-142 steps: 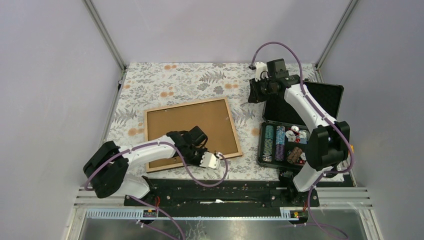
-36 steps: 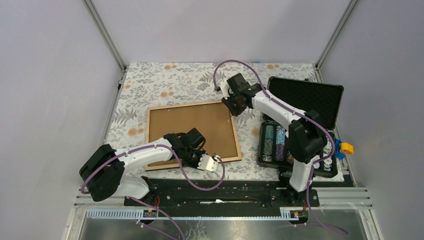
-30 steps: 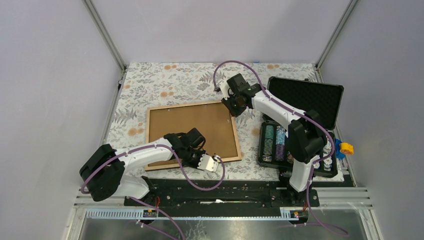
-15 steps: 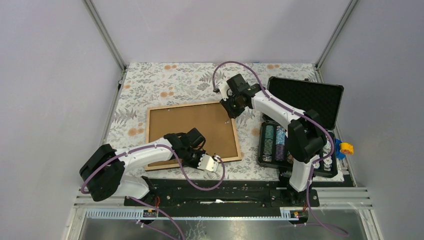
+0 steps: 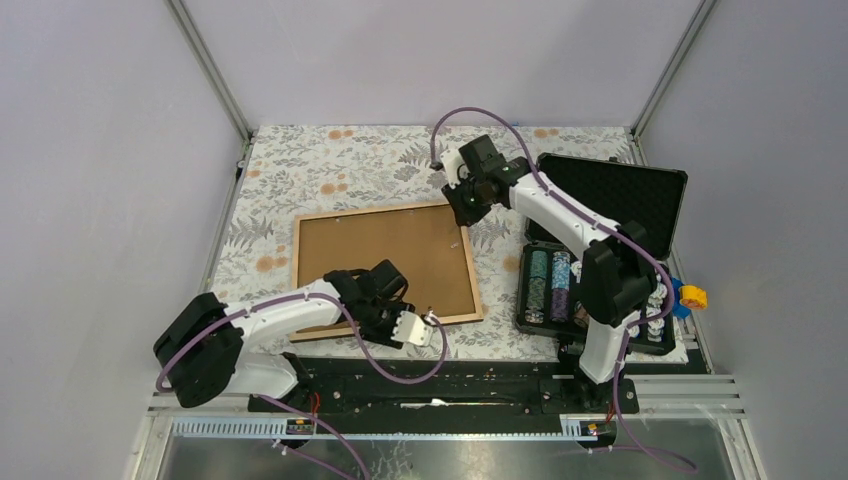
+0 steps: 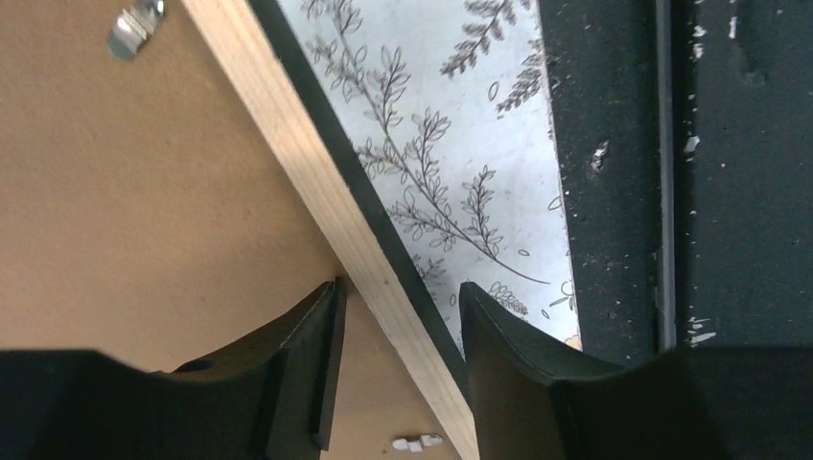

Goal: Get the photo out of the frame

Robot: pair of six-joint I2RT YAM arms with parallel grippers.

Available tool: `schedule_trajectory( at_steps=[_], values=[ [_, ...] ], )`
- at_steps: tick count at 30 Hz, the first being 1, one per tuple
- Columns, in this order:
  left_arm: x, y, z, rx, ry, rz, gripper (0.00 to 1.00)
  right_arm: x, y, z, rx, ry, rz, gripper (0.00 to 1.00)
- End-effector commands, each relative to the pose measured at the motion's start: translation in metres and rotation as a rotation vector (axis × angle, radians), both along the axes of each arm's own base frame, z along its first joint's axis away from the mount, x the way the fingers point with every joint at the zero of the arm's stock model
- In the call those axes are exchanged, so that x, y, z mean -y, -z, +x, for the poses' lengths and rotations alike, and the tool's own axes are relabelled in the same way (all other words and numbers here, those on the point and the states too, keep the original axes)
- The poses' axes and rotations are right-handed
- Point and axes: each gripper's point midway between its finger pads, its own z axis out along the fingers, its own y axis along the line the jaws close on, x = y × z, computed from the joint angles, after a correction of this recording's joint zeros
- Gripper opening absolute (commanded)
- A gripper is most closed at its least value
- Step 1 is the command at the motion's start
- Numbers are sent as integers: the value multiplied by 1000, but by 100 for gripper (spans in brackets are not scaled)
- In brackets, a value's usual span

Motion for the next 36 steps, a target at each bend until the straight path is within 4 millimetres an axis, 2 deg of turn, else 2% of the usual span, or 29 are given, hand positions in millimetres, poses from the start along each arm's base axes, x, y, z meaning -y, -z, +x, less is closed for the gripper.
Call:
schedule_trajectory(
  at_steps=[1,5,9,12,18,23,26,28,30,32,36],
  values=[
    [-10,-13,14,26,-167,3,55,6,-53,9,37,45,150,0],
    [-10,-39,32,16,-334,-129,62,21,-60,13,12,85,207,0],
    [-22,-60,55,38,-533,-222,79,34,-62,9,14,102,208,0],
    [-35,-75,71,14,-682,-275,82,37,-62,5,20,106,214,0],
    [-80,-97,117,48,-1032,-364,84,40,-58,4,13,109,211,0],
    [-136,-110,149,-6,-1322,-506,98,41,-58,3,9,106,214,0],
    [-170,-107,163,-29,-1511,-548,99,41,-59,3,14,104,215,0],
    [-199,-102,173,-11,-1706,-585,99,42,-57,2,13,106,213,0],
    [-221,-95,175,-4,-1806,-599,99,43,-55,1,14,106,209,0],
    [-236,-90,175,12,-1838,-615,99,44,-54,1,15,106,203,0],
    [-250,-72,168,10,-1874,-508,99,43,-52,1,11,108,203,0]
  ],
)
